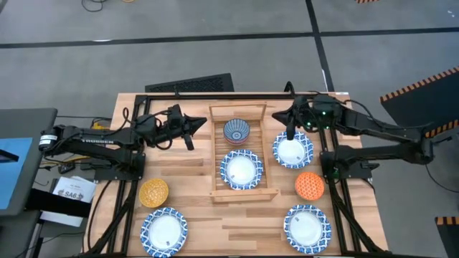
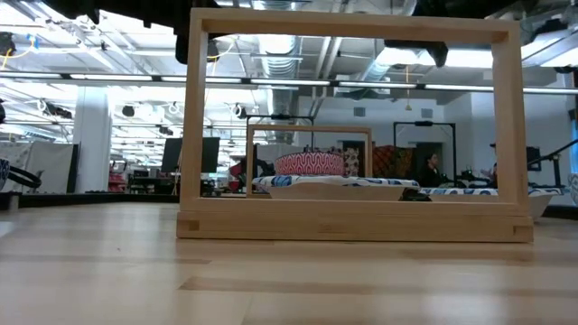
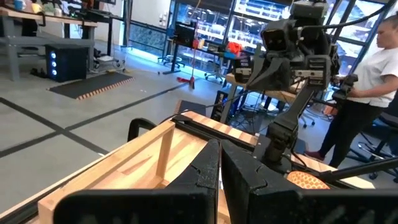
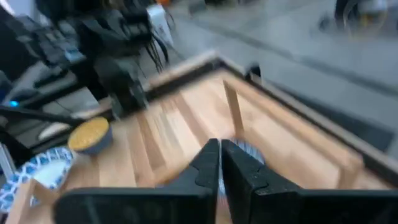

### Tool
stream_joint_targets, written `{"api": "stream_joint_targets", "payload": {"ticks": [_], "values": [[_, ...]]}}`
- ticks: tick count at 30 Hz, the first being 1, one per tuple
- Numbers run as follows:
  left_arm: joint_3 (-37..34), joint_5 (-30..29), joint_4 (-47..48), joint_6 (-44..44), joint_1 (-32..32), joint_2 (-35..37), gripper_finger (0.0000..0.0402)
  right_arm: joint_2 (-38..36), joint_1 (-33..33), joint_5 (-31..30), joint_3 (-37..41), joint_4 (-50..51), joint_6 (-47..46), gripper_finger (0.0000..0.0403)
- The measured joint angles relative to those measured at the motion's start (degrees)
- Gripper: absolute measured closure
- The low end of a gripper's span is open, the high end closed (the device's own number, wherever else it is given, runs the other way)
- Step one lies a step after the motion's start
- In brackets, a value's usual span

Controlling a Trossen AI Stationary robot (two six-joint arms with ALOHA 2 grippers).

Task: Place and stack bowls onto a shelf
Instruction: Stack the blue white bowl on top of the blue white bowl on the shelf

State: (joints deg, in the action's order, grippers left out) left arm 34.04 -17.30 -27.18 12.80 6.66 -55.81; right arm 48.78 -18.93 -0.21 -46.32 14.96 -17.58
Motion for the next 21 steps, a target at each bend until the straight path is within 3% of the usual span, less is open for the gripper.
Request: {"api": "stream_joint_targets", "payload": {"ticks": [4,11,15,21], "values": [[0.0,0.0,0.0,0.0,0.0,0.0,0.0401,2.6,0.2,0.5,-4.2,15.0,-3.9,0.0311],[0.0,0.0,0.0,0.0,0.0,0.0,0.0401,7.5,3.9,9.1,-5.9,44.2,-12.7,0.0202],[0.0,0.0,0.0,0.0,0.0,0.0,0.0401,9.4,8.6,8.6,-5.9,56.6,-17.7,0.016],[0.0,0.0,-0.1,0.0,0.0,0.0,0.0401,9.0,11.9,2.3,-5.5,63.4,-34.3,0.0148]]}}
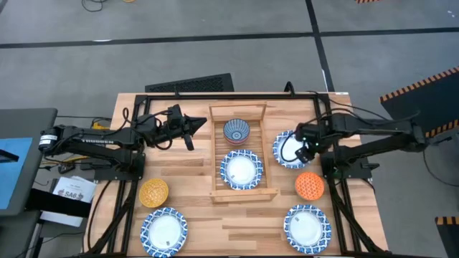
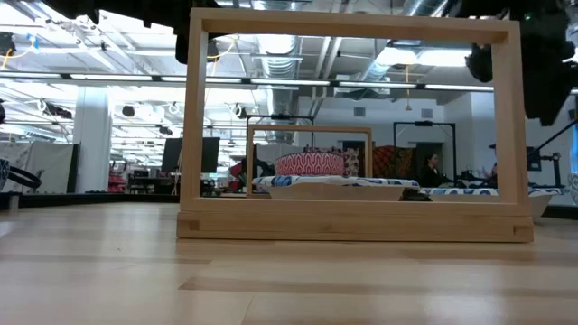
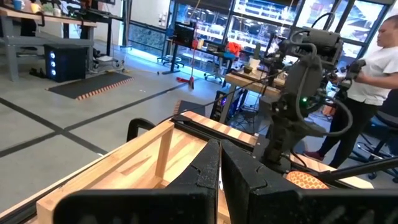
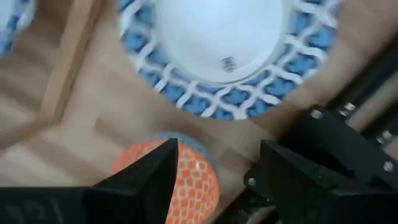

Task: Place and stack bowls onto a shelf
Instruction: Stack the blue white bowl on top of the blue white bowl on the shelf

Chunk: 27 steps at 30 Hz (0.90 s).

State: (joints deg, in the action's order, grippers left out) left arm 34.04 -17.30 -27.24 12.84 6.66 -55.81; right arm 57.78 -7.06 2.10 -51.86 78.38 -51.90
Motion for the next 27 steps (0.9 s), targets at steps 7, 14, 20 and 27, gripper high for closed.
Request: {"api": "stream_joint_targets", "payload": {"ticks": [7,14,20,27], "values": [[0.0,0.1,-0.1,-0.1,0.0,0.0,0.0401,-2.3,-1.7,-1.1,7.5,-2.8,-12.4,0.015],[0.0,1.0,-0.3,-0.1,1.1,-0.1,0.0401,-1.9,-5.1,-6.0,7.0,-3.4,-18.6,0.0162],[0.0,2.2,-0.4,-0.1,2.3,-0.1,0.0401,3.2,-13.2,-8.3,7.0,-4.6,-9.8,0.0163],[0.0,5.9,-0.5,0.3,3.5,-0.1,0.0402,12.1,-28.1,-7.2,7.0,-10.5,8.9,0.0163]]}}
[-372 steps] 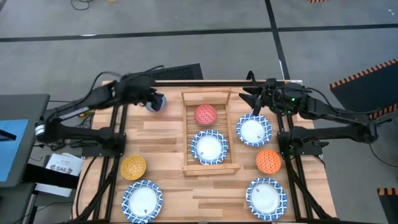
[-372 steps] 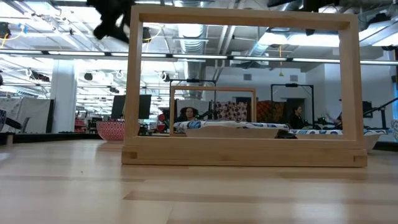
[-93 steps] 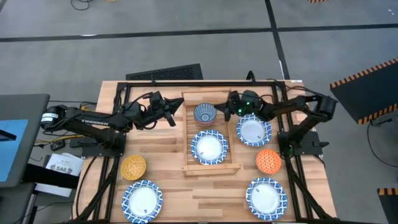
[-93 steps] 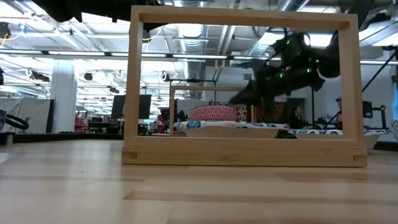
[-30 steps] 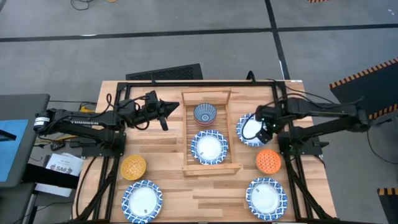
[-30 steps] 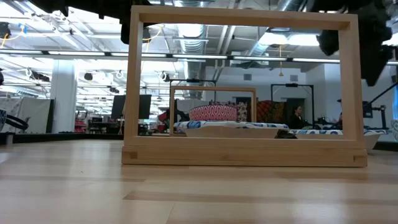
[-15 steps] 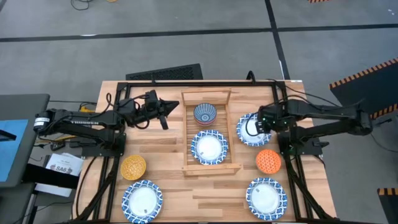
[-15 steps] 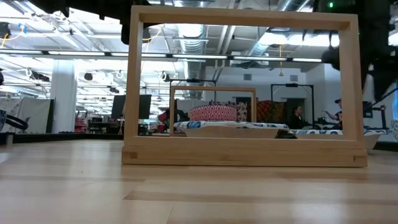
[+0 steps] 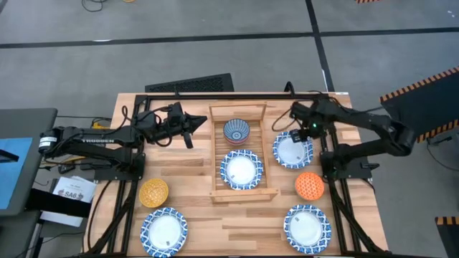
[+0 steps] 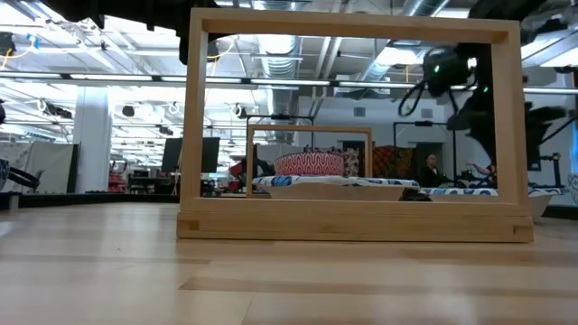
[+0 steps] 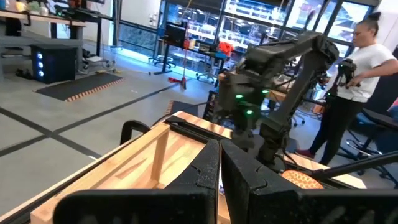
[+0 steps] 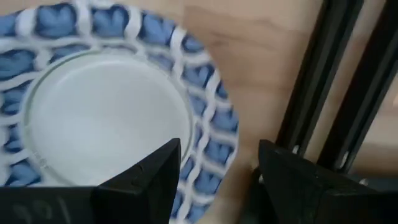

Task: Place and stack bowls onto a shelf
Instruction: Stack the blue white bowl on top of the blue white bowl on the shelf

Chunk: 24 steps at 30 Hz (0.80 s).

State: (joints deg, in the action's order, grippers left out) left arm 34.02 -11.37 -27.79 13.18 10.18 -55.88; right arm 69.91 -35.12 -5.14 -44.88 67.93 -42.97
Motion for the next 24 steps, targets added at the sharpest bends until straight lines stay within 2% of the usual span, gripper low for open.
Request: {"api": "stream_joint_targets", "payload": {"ticks": [5,9,12,19,22,24], "values": [[0.0,0.6,0.0,0.1,0.1,0.0,0.0401,6.5,-7.3,0.7,0.0,-2.0,10.5,0.0163],[0.0,0.6,0.0,0.1,0.1,0.0,0.0401,10.5,-10.4,3.4,0.0,-5.3,18.9,0.0163],[0.0,0.6,0.0,0.1,0.1,0.0,0.0401,13.0,-10.9,3.9,0.0,-6.4,23.2,0.0163],[0.0,0.5,0.1,0.1,0.1,0.0,0.0401,18.8,-11.1,3.9,0.0,-8.0,27.0,0.0166],[0.0,0.5,0.1,0.5,0.1,0.0,0.0401,19.8,-11.0,3.9,0.0,-8.0,28.5,0.0185],[0.0,0.5,0.1,0.9,0.1,0.0,0.0401,19.4,-11.0,3.9,0.0,-7.8,29.5,0.0215]]}}
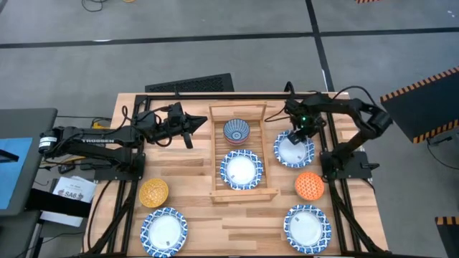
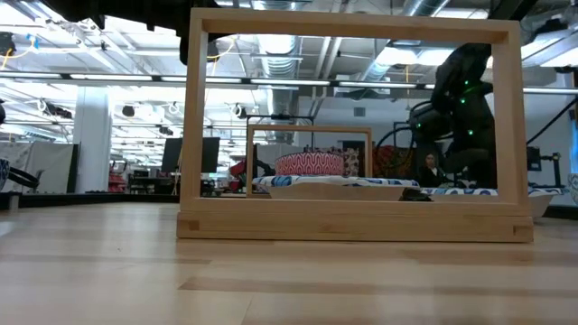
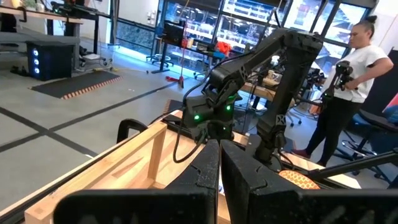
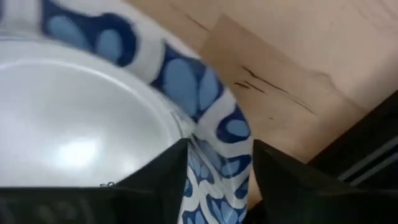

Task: Place and stack bowls onto a shelf
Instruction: Stack the blue white bowl on top of the blue white bowl on the shelf

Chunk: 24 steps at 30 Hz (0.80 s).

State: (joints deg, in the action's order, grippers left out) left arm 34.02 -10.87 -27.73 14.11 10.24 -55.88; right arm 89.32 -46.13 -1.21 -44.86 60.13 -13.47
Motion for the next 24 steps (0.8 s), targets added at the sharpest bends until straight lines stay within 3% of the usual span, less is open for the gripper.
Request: {"api": "stream_joint_targets", "payload": {"ticks": [5,7,13,18,24], "values": [[0.0,0.0,0.0,0.0,0.0,0.0,0.0401,-5.1,0.0,0.7,-1.2,4.3,1.4,0.0349],[0.0,-0.1,0.0,-0.1,0.0,0.0,0.0401,-8.3,0.0,2.5,-2.6,6.9,1.9,0.0382],[0.0,-0.3,0.0,-0.1,0.0,0.0,0.0401,-17.5,1.5,11.4,-10.0,16.4,1.9,0.0382],[0.0,-0.3,0.0,0.1,0.0,0.0,0.0401,-21.8,8.3,20.6,-15.6,19.5,-2.7,0.0382],[0.0,-0.8,-0.4,1.7,0.0,0.0,0.0401,-20.4,23.4,18.1,-15.9,8.7,-17.4,0.0382]]}}
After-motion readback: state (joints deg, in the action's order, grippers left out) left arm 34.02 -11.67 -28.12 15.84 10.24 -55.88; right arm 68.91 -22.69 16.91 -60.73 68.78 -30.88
